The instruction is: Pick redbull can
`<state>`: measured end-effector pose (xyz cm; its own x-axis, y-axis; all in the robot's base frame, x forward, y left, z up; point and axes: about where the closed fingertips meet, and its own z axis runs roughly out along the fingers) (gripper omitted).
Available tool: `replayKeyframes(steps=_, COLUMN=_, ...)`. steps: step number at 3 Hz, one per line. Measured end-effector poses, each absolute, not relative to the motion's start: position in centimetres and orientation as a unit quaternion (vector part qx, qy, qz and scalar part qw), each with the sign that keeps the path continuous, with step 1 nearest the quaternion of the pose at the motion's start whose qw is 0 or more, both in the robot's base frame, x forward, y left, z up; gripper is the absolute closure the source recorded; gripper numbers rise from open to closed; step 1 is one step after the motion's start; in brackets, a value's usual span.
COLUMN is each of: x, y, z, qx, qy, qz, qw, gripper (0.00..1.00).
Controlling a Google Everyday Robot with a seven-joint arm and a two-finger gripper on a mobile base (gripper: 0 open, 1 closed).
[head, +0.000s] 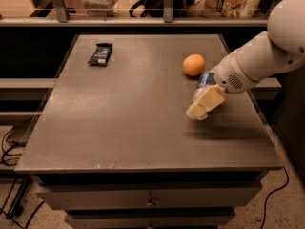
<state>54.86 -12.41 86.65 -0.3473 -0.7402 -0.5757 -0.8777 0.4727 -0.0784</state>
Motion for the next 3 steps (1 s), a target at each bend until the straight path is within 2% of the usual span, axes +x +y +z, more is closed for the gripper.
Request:
replayKeyframes(steps=1, x=55.4, y=-13.0, z=91.9, qx=-0.510, qy=0.798, qz=0.094, qw=0.307, gripper=0.87)
replayKeyframes(steps=2, x=56.0, y=-14.2, z=99.6, qx=-0.528, qy=0.770, qz=0.064, qw=0.352, gripper=1.00)
replayKeyframes(steps=3, x=56.5, y=-14.6, z=104.1, qx=-0.525, qy=0.756, qz=0.047, qw=0.389, gripper=1.00)
